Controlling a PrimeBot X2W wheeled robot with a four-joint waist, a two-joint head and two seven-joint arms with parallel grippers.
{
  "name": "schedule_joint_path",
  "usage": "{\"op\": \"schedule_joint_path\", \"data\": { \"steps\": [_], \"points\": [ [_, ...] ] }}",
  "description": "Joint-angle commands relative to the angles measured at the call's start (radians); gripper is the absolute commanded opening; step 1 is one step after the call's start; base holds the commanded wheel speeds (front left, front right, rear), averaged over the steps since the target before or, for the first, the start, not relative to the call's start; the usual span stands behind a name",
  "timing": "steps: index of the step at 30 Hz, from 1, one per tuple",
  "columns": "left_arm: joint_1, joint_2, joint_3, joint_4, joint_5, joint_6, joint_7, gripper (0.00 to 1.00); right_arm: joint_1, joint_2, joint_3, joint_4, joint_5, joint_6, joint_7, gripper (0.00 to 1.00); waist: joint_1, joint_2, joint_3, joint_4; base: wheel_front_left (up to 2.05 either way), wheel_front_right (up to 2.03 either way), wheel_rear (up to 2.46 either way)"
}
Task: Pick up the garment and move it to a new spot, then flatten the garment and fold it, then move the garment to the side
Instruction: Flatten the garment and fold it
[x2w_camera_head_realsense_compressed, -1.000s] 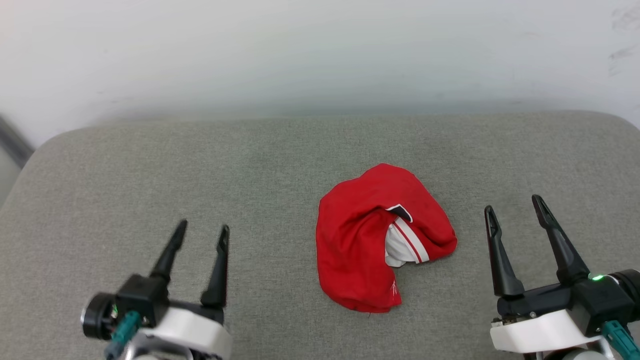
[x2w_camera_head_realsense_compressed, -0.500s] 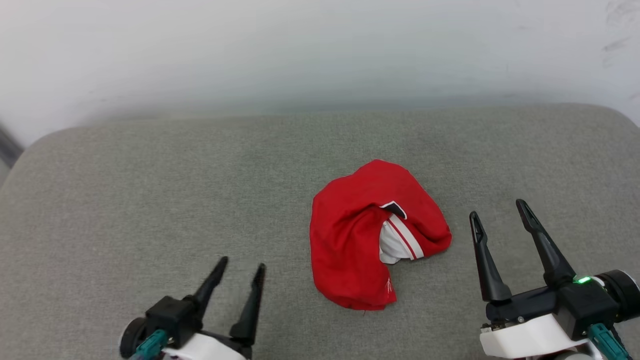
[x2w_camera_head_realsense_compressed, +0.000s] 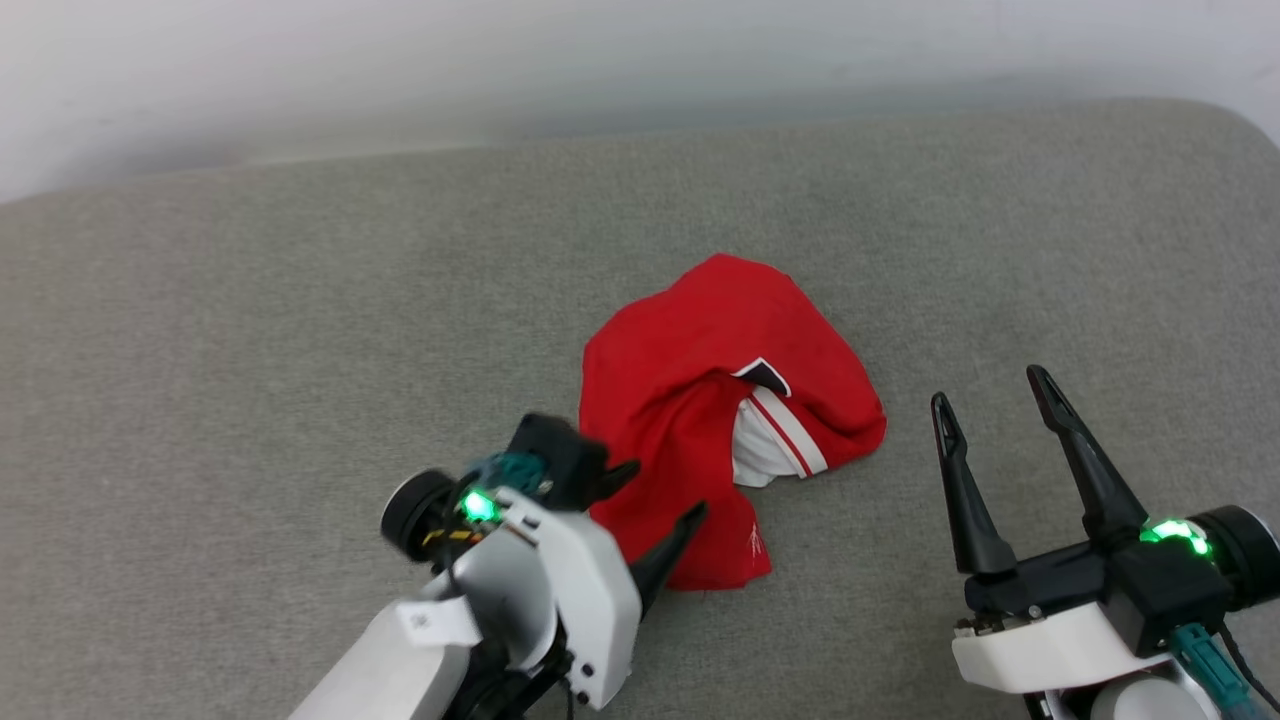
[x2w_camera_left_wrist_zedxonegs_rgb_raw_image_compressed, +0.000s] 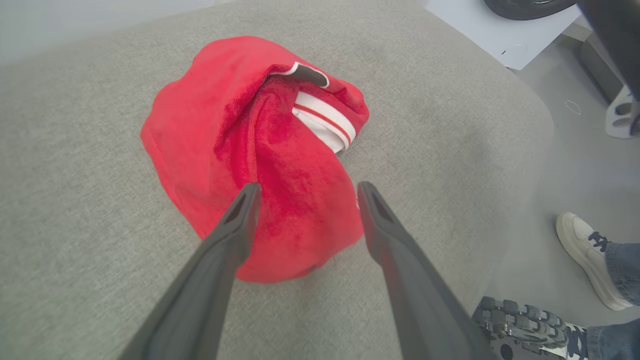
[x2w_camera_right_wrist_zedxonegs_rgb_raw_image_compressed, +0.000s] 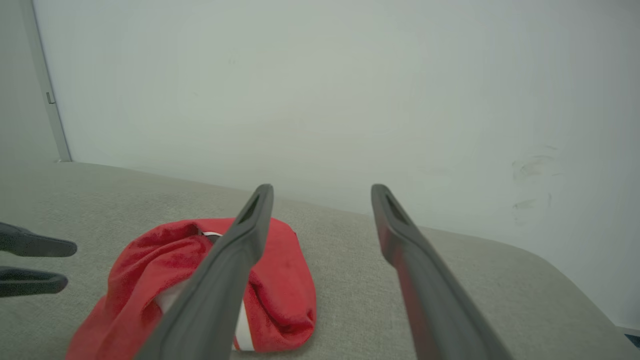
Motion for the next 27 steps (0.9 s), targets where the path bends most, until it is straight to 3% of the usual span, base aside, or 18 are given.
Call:
{"op": "schedule_joint_path", "data": {
  "steps": [1,4,10,17,22,23,27],
  "points": [
    [-0.017,-0.004,-0.005,-0.002,0.004,-0.003,0.007,1.0,-0.017,0.002,0.001,-0.005,-0.005,-0.001,-0.002,1.0,-0.0001,-0.0001,0.025,-0.018,0.0,0.0,0.0],
    [-0.088,-0.004,-0.056,0.034,0.027,-0.014,0.099,1.0,-0.037,0.002,0.002,-0.007,-0.002,-0.001,-0.002,1.0,-0.0001,-0.0001,0.065,-0.047,0.0,0.0,0.0],
    [-0.116,-0.006,-0.12,0.099,0.029,-0.027,0.152,1.0,-0.054,0.002,-0.006,-0.011,0.012,-0.001,-0.002,1.0,-0.0001,-0.0001,0.102,-0.074,0.0,0.0,0.0],
    [-0.152,0.01,-0.167,0.242,0.121,-0.017,0.126,1.0,-0.067,0.002,-0.007,-0.015,0.019,-0.001,-0.002,1.0,-0.0001,-0.0001,0.144,-0.082,0.0,0.0,0.0],
    [-0.154,0.008,-0.205,0.359,0.125,-0.028,0.124,1.0,-0.073,0.002,-0.008,-0.011,0.018,-0.001,-0.002,1.0,-0.0001,-0.0001,0.157,-0.07,0.0,0.0,0.0],
    [-0.149,0.009,-0.221,0.375,0.116,-0.032,0.132,0.0,-0.074,0.002,-0.007,-0.009,0.016,-0.001,-0.002,1.0,-0.0001,-0.0001,0.158,-0.068,0.0,0.0,0.0],
    [-0.144,0.015,-0.238,0.383,0.084,-0.043,0.084,0.0,-0.071,0.002,-0.009,-0.003,0.012,-0.001,-0.002,1.0,-0.0001,-0.0001,0.144,-0.054,0.0,0.0,0.0]
  ]
}}
